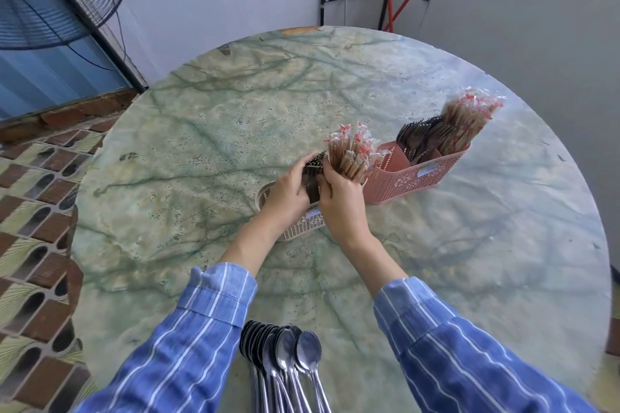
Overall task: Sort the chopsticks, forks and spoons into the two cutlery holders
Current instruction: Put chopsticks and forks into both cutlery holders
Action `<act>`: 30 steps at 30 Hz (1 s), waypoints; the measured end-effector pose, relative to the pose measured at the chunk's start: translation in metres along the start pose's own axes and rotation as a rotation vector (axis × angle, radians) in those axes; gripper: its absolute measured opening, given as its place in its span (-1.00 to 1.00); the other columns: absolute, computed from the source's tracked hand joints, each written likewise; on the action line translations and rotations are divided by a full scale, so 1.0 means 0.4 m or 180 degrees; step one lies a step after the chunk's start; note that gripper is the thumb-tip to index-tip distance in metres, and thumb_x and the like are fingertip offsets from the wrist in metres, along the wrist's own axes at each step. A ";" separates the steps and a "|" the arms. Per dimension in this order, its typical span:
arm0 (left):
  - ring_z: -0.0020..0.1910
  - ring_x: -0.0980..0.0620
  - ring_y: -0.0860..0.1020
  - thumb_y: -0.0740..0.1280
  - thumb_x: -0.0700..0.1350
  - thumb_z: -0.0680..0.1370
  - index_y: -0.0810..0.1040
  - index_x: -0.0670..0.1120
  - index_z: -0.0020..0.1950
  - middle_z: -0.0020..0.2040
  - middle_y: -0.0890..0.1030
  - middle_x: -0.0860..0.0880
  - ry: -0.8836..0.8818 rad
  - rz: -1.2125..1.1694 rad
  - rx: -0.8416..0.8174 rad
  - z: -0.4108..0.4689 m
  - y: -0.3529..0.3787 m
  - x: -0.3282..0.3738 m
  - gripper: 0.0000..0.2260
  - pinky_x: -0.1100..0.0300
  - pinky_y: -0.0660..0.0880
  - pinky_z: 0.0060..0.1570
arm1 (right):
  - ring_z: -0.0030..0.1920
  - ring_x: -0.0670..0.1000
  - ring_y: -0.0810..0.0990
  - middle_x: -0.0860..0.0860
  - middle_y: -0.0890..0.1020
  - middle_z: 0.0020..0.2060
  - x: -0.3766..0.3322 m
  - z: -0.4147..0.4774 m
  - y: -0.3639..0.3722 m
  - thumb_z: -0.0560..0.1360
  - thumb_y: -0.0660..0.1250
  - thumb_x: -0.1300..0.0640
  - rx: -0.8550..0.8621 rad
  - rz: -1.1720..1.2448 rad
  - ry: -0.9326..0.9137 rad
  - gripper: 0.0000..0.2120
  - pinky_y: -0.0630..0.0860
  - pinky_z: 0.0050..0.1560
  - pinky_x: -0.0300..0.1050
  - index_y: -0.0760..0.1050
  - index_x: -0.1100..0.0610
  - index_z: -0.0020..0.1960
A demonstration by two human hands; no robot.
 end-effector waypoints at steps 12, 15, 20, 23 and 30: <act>0.46 -0.04 0.28 0.16 -0.33 0.54 0.23 -0.07 0.50 0.43 0.39 0.02 -0.0015 -0.0020 0.0213 0.012 -0.001 -0.052 -0.48 -0.10 0.12 0.47 | -0.21 0.28 0.62 0.26 0.66 -0.20 0.012 0.011 0.027 0.50 0.17 0.28 -0.0225 -0.0640 -0.0077 -0.64 0.52 -0.28 0.11 0.52 0.27 0.25; 0.46 0.11 0.28 0.25 -0.24 0.55 0.21 0.01 0.50 0.41 0.36 0.18 0.0237 -0.0617 0.0263 0.000 -0.009 -0.045 -0.46 -0.04 0.13 0.49 | -0.19 0.29 0.61 0.24 0.66 -0.19 0.019 0.010 0.021 0.54 0.24 0.25 -0.0250 -0.0551 0.0118 -0.71 0.51 -0.29 0.10 0.54 0.24 0.23; 0.46 0.15 0.29 0.27 -0.27 0.58 0.32 0.04 0.47 0.46 0.37 0.04 0.0735 -0.0680 0.0348 -0.001 -0.027 0.001 -0.52 0.13 0.27 0.43 | -0.18 0.30 0.58 0.27 0.64 -0.18 0.016 0.002 0.041 0.42 0.14 0.33 -0.0435 -0.0677 -0.0063 -0.50 0.51 -0.23 0.12 0.47 0.21 0.34; 0.44 0.09 0.33 0.27 -0.30 0.58 0.39 -0.07 0.43 0.43 0.41 -0.04 0.0885 -0.0432 0.0443 0.006 -0.024 0.008 -0.57 0.21 0.26 0.43 | -0.05 0.27 0.54 0.25 0.64 -0.09 0.015 -0.010 0.047 0.37 0.08 0.26 -0.0597 -0.0825 -0.0190 -0.39 0.44 -0.06 0.07 0.39 0.19 0.42; 0.38 0.13 0.40 0.26 -0.09 0.62 0.43 -0.08 0.41 0.38 0.47 -0.02 0.0660 -0.0474 0.0617 0.004 -0.028 0.016 -0.65 0.36 0.29 0.35 | 0.04 0.30 0.58 0.25 0.64 0.01 0.028 0.003 0.039 0.50 0.19 0.34 -0.0451 -0.0470 -0.0015 -0.53 0.50 0.00 0.16 0.34 0.28 0.41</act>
Point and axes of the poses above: each hand's wrist, its own z-axis towards the middle knuckle, its own y-axis out of the palm, x = y × z, the point moved 9 cm from there along z, towards the middle knuckle
